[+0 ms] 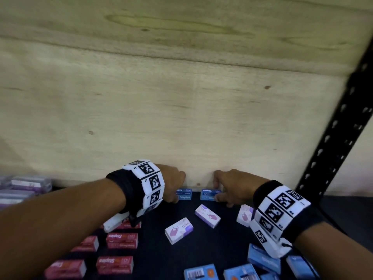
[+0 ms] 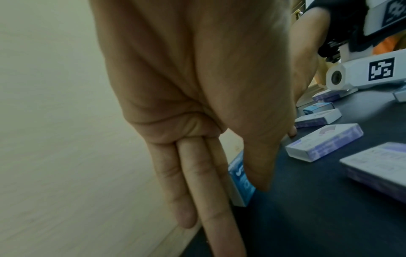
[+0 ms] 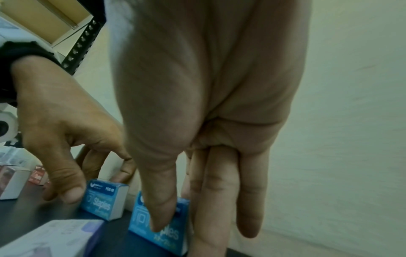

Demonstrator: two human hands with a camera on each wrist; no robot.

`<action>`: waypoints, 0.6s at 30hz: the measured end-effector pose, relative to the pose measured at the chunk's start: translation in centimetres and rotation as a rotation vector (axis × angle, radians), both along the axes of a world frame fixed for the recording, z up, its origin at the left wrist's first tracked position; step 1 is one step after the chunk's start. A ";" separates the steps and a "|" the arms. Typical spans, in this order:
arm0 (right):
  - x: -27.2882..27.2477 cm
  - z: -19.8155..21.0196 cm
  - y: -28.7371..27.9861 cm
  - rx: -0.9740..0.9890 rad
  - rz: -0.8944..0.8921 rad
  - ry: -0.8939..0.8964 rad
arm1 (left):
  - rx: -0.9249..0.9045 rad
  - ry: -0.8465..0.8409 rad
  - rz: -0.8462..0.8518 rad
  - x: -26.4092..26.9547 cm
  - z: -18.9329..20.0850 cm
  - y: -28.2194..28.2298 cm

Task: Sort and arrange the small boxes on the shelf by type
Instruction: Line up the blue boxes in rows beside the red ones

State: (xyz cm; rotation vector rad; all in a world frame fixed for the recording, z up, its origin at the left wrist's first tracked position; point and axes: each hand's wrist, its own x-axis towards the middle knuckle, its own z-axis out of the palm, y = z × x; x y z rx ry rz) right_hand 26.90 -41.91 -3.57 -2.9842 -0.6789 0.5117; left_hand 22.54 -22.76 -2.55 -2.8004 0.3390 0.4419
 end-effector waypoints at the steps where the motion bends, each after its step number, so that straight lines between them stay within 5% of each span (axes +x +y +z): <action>1: 0.0 0.0 -0.2 0.014 -0.011 0.010 | -0.012 -0.006 0.010 -0.1 -0.1 0.2; 8: -1.7 1.3 -1.1 0.077 0.039 -0.108 | -0.154 -0.053 0.057 -1.7 1.8 1.3; 18: -3.7 0.1 0.8 -0.185 0.096 0.049 | -0.072 0.264 0.024 -4.0 -0.3 -0.9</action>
